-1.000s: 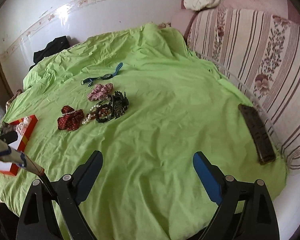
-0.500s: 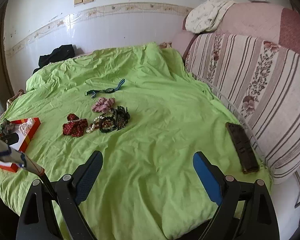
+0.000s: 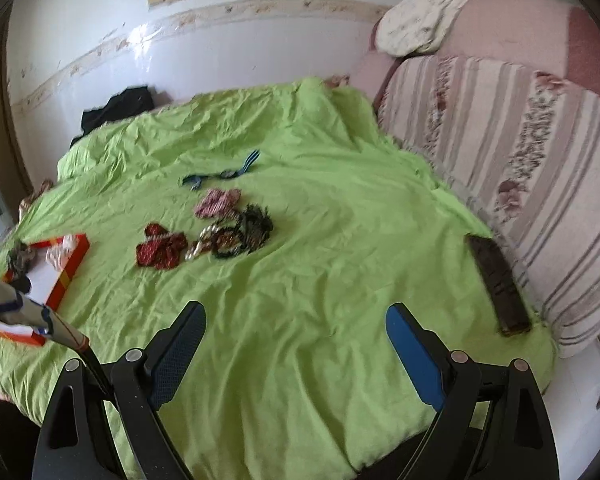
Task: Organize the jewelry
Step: 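Withdraw both grippers from the tray back toward the remaining pile, then grasp the red polka-dot scrunchie with the left gripper, then lift the red scrunchie with left gripper while right grasps the pearl bracelet, then carry red scrunchie and pearl bracelet into the tray and open both grippers, then move both grippers back to the remaining pile of accessories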
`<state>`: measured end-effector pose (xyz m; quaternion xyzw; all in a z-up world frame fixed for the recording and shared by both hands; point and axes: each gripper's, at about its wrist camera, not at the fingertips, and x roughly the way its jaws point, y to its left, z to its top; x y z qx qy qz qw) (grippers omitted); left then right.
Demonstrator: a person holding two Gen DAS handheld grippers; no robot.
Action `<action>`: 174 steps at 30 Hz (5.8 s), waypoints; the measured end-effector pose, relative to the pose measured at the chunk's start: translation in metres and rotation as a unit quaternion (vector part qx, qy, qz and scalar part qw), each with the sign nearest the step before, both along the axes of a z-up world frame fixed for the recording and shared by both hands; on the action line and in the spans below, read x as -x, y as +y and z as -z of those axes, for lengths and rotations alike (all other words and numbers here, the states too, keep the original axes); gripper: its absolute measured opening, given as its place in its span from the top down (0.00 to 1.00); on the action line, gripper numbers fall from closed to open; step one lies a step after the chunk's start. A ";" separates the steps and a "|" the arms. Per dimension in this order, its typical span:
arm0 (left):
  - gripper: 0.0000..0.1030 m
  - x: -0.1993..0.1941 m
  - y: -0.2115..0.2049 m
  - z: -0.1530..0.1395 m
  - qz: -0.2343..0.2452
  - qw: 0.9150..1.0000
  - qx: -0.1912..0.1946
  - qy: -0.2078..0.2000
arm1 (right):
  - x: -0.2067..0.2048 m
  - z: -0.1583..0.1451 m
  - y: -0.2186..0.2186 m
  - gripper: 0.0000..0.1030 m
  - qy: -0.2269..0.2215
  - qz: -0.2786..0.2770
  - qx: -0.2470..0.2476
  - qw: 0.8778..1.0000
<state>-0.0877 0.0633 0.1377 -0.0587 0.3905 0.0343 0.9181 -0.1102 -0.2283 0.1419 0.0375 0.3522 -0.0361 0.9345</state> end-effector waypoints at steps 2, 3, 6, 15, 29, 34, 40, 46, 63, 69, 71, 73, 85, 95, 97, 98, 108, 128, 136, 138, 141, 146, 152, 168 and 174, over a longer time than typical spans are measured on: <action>0.12 0.000 0.008 -0.001 -0.006 1.000 0.011 0.005 | -0.008 0.004 0.003 0.08 0.008 -0.007 0.001 1.000; 0.12 0.001 0.012 -0.002 -0.010 1.000 0.013 0.005 | -0.014 0.007 0.003 0.08 0.010 -0.013 -0.004 1.000; 0.12 0.000 0.020 -0.006 -0.015 1.000 0.004 0.007 | -0.030 0.012 -0.002 0.08 0.016 -0.017 -0.014 1.000; 0.12 -0.049 0.020 -0.005 0.010 0.999 0.027 0.031 | -0.087 0.034 -0.026 0.13 0.057 -0.021 -0.081 0.995; 0.13 -0.165 -0.041 0.065 0.103 0.987 0.075 0.098 | -0.188 0.069 -0.037 0.27 0.103 -0.066 -0.169 0.978; 0.23 -0.199 -0.049 0.093 0.111 0.981 0.104 0.122 | -0.208 0.076 -0.036 0.27 0.097 -0.072 -0.186 0.975; 0.88 -0.220 -0.058 0.121 0.110 0.972 0.120 0.169 | -0.210 0.084 -0.043 0.27 0.090 -0.059 -0.196 0.975; 0.88 -0.175 -0.053 0.078 0.149 0.965 0.077 0.202 | -0.203 0.083 -0.054 0.27 0.074 -0.048 -0.192 0.977; 0.89 -0.109 -0.054 0.046 0.227 0.951 -0.081 0.192 | -0.169 0.067 -0.047 0.27 0.057 -0.051 -0.204 0.976; 0.88 -0.073 -0.036 0.049 0.233 0.957 -0.019 0.170 | -0.152 0.062 -0.021 0.27 0.073 -0.097 -0.209 0.970; 0.88 -0.060 -0.023 0.057 0.223 0.960 0.005 0.169 | -0.148 0.064 -0.008 0.27 0.081 -0.116 -0.214 0.967; 0.88 -0.055 -0.012 0.074 0.210 0.962 0.015 0.177 | -0.144 0.068 0.006 0.27 0.093 -0.134 -0.221 0.961; 0.51 -0.029 0.042 0.100 0.147 0.965 0.165 0.140 | -0.136 0.079 0.084 0.27 0.159 -0.234 -0.238 0.929; 0.84 -0.048 0.010 0.118 0.160 0.956 0.197 0.147 | -0.185 0.076 0.185 0.28 0.209 -0.335 -0.252 0.883; 0.85 -0.041 0.020 0.111 0.157 0.955 0.205 0.144 | -0.193 0.081 0.205 0.34 0.218 -0.347 -0.237 0.881; 0.85 -0.034 0.028 0.104 0.151 0.957 0.204 0.137 | -0.196 0.083 0.215 0.35 0.222 -0.353 -0.231 0.879; 0.85 0.023 0.124 0.048 0.051 0.975 0.208 0.065 | -0.197 0.122 0.295 0.85 0.221 -0.343 -0.081 0.910; 0.85 0.007 0.314 0.066 -0.185 0.968 0.134 0.101 | -0.143 0.017 0.357 0.94 0.178 -0.419 -0.174 0.873; 0.71 0.013 0.315 0.061 -0.191 0.969 0.123 0.095 | -0.124 0.070 0.387 0.93 0.213 -0.415 -0.095 0.880; 0.67 0.017 0.312 0.053 -0.189 0.970 0.125 0.085 | -0.122 0.077 0.382 0.92 0.209 -0.409 -0.069 0.886; 0.60 0.025 0.304 0.040 -0.190 0.972 0.121 0.067 | -0.121 0.072 0.371 0.76 0.203 -0.406 -0.080 0.888; 0.51 0.037 0.284 0.016 -0.190 0.976 0.098 0.045 | -0.109 0.048 0.354 0.61 0.161 -0.411 -0.071 0.895; 0.45 0.048 0.243 -0.009 -0.172 0.983 0.063 0.021 | -0.089 0.040 0.313 0.60 0.144 -0.393 -0.073 0.905; 0.42 -0.003 0.085 -0.003 -0.025 0.997 0.049 0.060 | -0.076 0.065 0.088 0.57 0.139 -0.195 -0.108 0.965; 0.42 -0.025 0.031 0.006 0.020 0.996 0.045 0.080 | -0.081 0.074 0.022 0.55 0.130 -0.127 -0.122 0.976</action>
